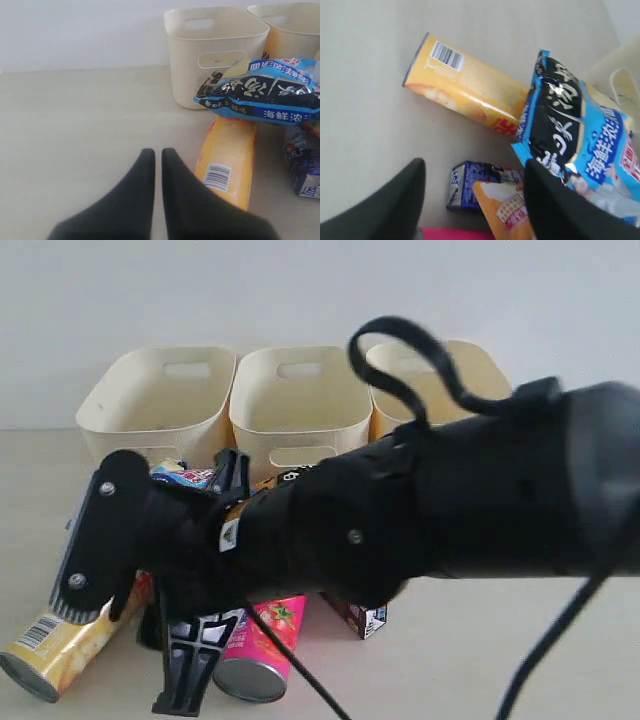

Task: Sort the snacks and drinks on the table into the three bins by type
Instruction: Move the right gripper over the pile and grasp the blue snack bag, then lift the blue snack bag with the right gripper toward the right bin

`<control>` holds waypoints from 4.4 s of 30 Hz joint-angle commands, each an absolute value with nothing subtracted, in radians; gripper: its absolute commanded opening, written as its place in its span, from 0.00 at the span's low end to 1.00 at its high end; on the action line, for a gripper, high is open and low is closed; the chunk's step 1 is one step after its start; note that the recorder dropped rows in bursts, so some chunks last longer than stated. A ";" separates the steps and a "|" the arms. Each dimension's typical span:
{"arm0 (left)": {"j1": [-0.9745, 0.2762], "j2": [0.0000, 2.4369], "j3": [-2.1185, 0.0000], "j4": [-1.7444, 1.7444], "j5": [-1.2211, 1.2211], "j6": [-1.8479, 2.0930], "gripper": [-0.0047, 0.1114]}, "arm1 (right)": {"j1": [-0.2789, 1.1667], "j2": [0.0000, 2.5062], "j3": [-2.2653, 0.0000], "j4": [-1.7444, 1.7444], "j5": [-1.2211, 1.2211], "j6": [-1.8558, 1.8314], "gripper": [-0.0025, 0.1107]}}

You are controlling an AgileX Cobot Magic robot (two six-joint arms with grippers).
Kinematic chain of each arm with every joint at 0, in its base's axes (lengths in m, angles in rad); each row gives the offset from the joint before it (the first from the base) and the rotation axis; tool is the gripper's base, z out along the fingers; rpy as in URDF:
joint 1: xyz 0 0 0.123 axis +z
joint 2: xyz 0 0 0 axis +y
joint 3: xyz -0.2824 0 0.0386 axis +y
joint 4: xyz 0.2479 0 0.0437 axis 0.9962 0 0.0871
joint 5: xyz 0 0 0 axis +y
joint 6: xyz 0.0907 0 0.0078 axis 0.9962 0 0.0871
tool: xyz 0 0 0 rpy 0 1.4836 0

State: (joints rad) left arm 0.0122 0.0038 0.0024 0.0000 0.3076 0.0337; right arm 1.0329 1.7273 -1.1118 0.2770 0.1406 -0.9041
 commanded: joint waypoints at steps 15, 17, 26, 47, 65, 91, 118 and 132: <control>0.016 0.000 0.000 -0.007 0.295 0.034 0.08 | 1.005 1.762 -1.290 -0.216 0.230 -0.645 0.35; 0.016 0.000 0.000 -0.007 0.295 0.034 0.08 | 0.990 1.745 -1.298 -0.329 0.249 -0.483 0.25; 0.016 0.000 0.000 -0.007 0.295 0.034 0.08 | 0.986 1.715 -1.303 -1.064 0.133 0.501 0.14; 0.016 0.000 0.000 -0.007 0.295 0.034 0.08 | 1.148 1.848 -1.303 -0.987 0.457 0.104 0.70; 0.016 0.000 0.000 -0.007 0.295 0.034 0.08 | 1.147 2.081 -1.431 -1.364 0.505 0.447 0.70; 0.016 0.000 0.000 -0.007 0.295 0.034 0.08 | 1.151 2.174 -1.448 -1.714 0.663 0.668 0.02; 0.016 0.000 0.000 -0.007 0.295 0.034 0.08 | 1.312 1.870 -1.407 -1.700 0.849 0.623 0.02; 0.016 0.000 0.000 -0.007 0.295 0.034 0.08 | 1.198 1.602 -1.203 -1.744 0.840 0.788 0.02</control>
State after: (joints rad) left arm 0.0122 0.0038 0.0024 0.0000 0.3076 0.0337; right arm 1.2311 1.6318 -1.2207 -1.7153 0.8372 0.7516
